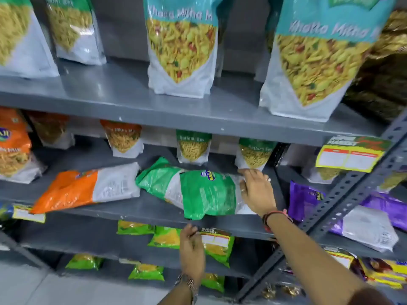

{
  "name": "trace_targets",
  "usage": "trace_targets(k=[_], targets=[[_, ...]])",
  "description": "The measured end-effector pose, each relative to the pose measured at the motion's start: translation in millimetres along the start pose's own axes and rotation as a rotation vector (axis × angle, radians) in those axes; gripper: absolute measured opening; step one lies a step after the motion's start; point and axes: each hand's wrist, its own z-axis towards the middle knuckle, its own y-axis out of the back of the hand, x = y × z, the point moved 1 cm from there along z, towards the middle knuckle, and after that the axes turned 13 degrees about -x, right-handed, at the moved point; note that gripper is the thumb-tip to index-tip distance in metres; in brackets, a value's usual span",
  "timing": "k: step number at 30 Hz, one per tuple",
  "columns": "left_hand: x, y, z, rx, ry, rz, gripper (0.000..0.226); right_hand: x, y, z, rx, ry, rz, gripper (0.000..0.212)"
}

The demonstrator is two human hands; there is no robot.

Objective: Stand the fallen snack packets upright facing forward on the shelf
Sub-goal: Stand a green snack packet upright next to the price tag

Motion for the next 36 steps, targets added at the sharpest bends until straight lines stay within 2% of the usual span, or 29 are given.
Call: trace_targets(k=[3, 6, 8, 10, 13, 14, 16, 17, 18, 23, 27, 30, 32, 36], targets=[[6.1, -28.4, 6.1, 0.171, 0.196, -0.008, 0.014, -4.8, -33.0, 26.9, 0.099, -0.083, 0.074, 0.036], [6.7, -47.7, 11.2, 0.299, 0.276, 0.003, 0.012, -3.5, -60.4, 56.3, 0.319, -0.284, 0.163, 0.038], [6.7, -54.4, 17.8, 0.331, 0.298, 0.009, 0.005, -5.8, -81.4, 74.6, 0.470, -0.479, 0.302, 0.040], [5.4, -59.9, 25.5, 0.308, 0.326, -0.029, 0.013, -7.3, -94.9, 90.8, 0.569, -0.638, 0.448, 0.036], [4.7, -64.8, 34.6, 0.228, 0.390, -0.119, 0.014, -8.6, -103.8, 100.8, 0.729, -0.572, 0.455, 0.025], [6.0, -66.1, 38.0, 0.210, 0.417, -0.150, 0.021, -8.1, -104.8, 102.7, 0.771, -0.546, 0.422, 0.030], [6.9, -66.9, 39.9, 0.208, 0.461, -0.195, 0.024, -10.0, -106.4, 107.0, 0.793, -0.533, 0.385, 0.034], [6.1, -67.6, 39.9, 0.225, 0.477, -0.227, 0.020, -13.2, -106.4, 108.7, 0.802, -0.545, 0.385, 0.028], [5.4, -67.9, 39.9, 0.237, 0.479, -0.261, 0.017, -15.4, -105.5, 109.8, 0.805, -0.550, 0.396, 0.021], [3.2, -64.9, 47.3, 0.238, 0.437, -0.336, 0.010, -27.6, -95.7, 109.5, 0.813, -0.562, 0.342, 0.015], [-0.8, -59.9, 57.8, 0.261, 0.419, -0.394, 0.021, -47.6, -82.0, 99.2, 0.787, -0.544, 0.197, 0.017], [-8.4, -59.0, 60.7, 0.344, 0.373, -0.368, 0.024, -59.6, -67.5, 80.9, 0.609, -0.725, 0.384, 0.022], [-18.1, -62.5, 62.4, 0.384, 0.344, -0.353, 0.019, -64.7, -58.1, 68.9, 0.456, -0.847, 0.535, 0.034], [-49.9, -78.0, 71.7, 0.400, 0.252, -0.343, 0.021, -80.4, -41.6, 54.5, 0.211, -0.985, 0.584, 0.040]])
